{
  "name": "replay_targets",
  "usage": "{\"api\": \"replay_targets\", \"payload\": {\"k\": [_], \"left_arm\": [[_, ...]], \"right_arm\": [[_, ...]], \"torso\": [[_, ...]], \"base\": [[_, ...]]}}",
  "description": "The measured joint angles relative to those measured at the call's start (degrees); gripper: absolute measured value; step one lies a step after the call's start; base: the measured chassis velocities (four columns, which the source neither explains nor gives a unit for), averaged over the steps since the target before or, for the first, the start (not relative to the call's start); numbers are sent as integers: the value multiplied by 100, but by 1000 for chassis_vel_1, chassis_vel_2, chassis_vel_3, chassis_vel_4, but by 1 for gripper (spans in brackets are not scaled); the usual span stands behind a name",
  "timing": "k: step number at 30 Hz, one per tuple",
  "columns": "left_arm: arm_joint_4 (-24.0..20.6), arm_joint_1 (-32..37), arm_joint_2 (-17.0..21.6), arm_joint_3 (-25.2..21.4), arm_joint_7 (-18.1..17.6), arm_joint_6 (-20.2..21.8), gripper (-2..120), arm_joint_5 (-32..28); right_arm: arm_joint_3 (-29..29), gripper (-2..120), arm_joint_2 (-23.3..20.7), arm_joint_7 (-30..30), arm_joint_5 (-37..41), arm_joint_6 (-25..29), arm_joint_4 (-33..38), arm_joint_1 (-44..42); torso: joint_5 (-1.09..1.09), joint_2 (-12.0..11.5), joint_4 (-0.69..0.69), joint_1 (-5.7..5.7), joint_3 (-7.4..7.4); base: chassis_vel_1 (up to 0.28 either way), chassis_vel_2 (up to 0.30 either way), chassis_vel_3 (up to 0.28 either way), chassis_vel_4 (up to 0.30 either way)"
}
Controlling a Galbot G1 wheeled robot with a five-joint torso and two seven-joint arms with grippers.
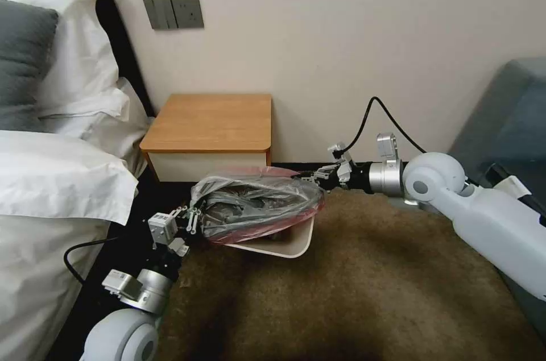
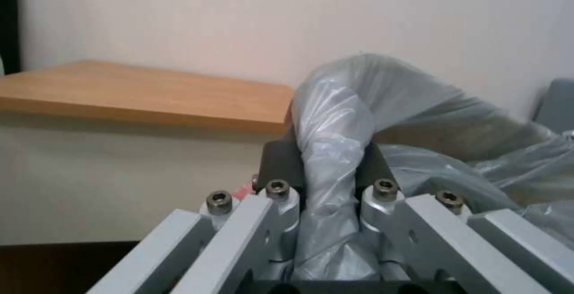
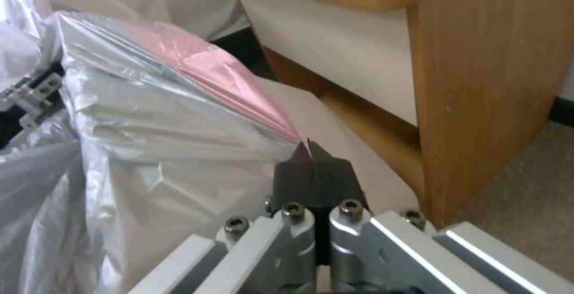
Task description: Pick up the garbage bag from the table and place it over the trash can.
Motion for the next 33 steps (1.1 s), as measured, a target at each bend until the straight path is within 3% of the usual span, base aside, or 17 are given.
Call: {"api": "replay_targets", "payload": {"k": [10, 16, 29, 33], "left_arm": [[43, -70, -38, 14, -85, 118, 8, -363], [100, -115, -46, 37, -102, 155, 8, -414], [157, -201, -35, 49, -239, 265, 8, -577], [169, -251, -15, 43, -375, 336, 8, -576]], "right_arm": [[210, 1, -104, 13, 29, 85, 131, -256], [675, 24, -120, 490, 776, 33, 435, -532], [1593, 68, -469, 1006, 1377, 182, 1063, -1380], [2171, 83, -457, 1258, 1454, 257, 1484, -1867]], "torso": [[-1, 0, 0, 0, 0], [0, 0, 1, 0, 0], [0, 0, 0, 0, 0], [1, 0, 0, 0, 0]], "base": [[0, 0, 0, 0], [0, 0, 0, 0], [0, 0, 0, 0], [0, 0, 0, 0]]}}
